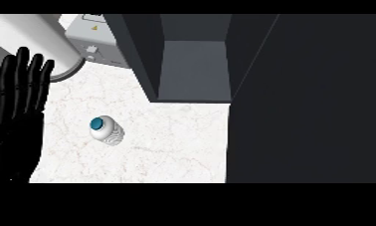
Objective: Pick up the bottled water, place it into the cabinet and close the cabinet
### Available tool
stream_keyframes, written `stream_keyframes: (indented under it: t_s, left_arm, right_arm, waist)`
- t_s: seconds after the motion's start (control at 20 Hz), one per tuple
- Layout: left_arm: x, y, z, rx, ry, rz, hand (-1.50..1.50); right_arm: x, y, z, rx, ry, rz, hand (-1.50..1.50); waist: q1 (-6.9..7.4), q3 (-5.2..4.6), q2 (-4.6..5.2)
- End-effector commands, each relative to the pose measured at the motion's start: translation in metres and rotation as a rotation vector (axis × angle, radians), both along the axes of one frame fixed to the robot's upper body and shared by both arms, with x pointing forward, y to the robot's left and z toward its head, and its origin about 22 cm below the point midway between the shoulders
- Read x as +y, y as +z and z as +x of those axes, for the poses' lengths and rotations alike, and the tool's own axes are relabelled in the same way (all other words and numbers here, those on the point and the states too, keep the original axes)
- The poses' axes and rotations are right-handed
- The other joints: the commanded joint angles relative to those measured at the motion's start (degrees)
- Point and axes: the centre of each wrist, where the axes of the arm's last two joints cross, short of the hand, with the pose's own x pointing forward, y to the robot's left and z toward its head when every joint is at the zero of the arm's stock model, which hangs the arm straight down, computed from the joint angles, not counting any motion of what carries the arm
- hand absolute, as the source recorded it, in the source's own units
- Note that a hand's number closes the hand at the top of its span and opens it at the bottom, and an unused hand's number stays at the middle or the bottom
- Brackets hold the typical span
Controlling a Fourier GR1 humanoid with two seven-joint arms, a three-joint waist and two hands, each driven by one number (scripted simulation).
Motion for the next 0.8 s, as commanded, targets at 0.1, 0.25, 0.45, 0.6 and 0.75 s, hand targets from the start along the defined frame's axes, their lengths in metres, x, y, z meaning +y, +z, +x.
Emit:
stream_keyframes:
  t_s: [0.1,0.25,0.45,0.6,0.75]
  left_arm:
    - [0.039,0.000,0.011,0.000,-0.067,-0.028,-1.50]
    - [0.044,-0.008,0.011,0.014,-0.161,-0.024,-1.50]
    - [0.050,-0.020,0.007,0.226,-0.172,-0.206,-1.50]
    - [0.040,-0.007,-0.019,0.252,-0.189,-0.204,-1.50]
    - [0.063,0.010,-0.021,0.277,-0.173,-0.183,-1.50]
  right_arm:
    - [0.002,-0.002,-0.025,0.021,-0.038,-0.006,-1.50]
    - [-0.002,-0.008,-0.045,0.037,-0.062,0.025,-1.50]
    - [0.004,0.006,-0.063,0.140,0.279,0.045,-1.50]
    - [0.005,0.006,-0.092,0.173,0.267,0.037,-1.50]
    - [0.009,0.029,-0.109,0.153,0.271,0.037,-1.50]
  waist:
    - [-0.53,1.22,1.26]
    - [-0.62,1.24,1.22]
    - [-0.75,1.26,1.01]
    - [-0.45,1.30,0.97]
    - [-0.39,1.25,1.11]
